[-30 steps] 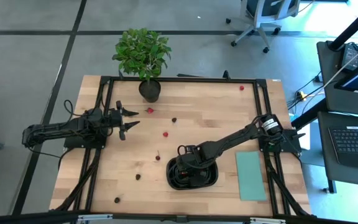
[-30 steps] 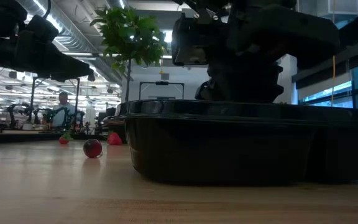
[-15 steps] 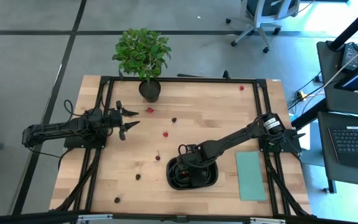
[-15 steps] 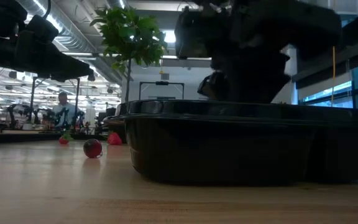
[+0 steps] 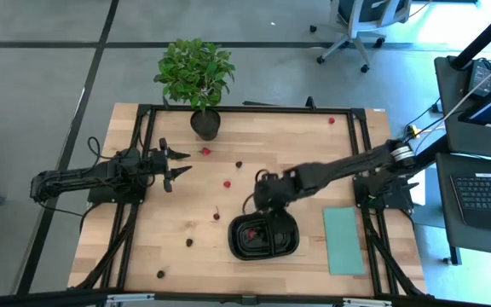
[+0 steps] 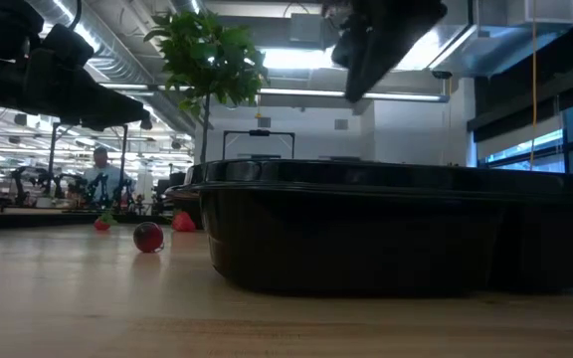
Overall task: Pick and placing Produce into tupperware
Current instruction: Put the top blackberry into the left side of the black container
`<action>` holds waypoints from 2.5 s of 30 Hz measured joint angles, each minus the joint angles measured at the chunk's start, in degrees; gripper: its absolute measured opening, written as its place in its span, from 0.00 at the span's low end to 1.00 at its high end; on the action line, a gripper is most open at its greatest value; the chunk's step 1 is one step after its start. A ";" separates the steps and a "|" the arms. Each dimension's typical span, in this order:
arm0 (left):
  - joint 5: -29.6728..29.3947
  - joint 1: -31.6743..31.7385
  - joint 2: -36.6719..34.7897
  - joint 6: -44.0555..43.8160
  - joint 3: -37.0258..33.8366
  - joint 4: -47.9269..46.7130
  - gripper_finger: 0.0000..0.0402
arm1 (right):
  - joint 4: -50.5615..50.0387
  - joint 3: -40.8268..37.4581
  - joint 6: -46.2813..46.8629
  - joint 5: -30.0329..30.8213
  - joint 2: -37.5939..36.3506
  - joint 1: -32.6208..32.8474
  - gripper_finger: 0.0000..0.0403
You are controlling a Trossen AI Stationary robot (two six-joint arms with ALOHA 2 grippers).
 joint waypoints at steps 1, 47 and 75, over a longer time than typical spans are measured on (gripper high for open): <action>0.00 0.00 0.00 0.00 0.00 0.00 0.46 | -0.09 0.00 -0.40 0.07 -1.13 -0.62 0.39; 0.53 0.00 0.00 -1.84 -0.02 -0.07 0.46 | 44.36 -4.23 -12.09 3.38 21.16 -25.23 0.63; 0.68 0.02 0.00 -1.97 0.00 -0.11 0.46 | 55.84 -16.35 -7.37 1.78 20.94 -25.64 0.45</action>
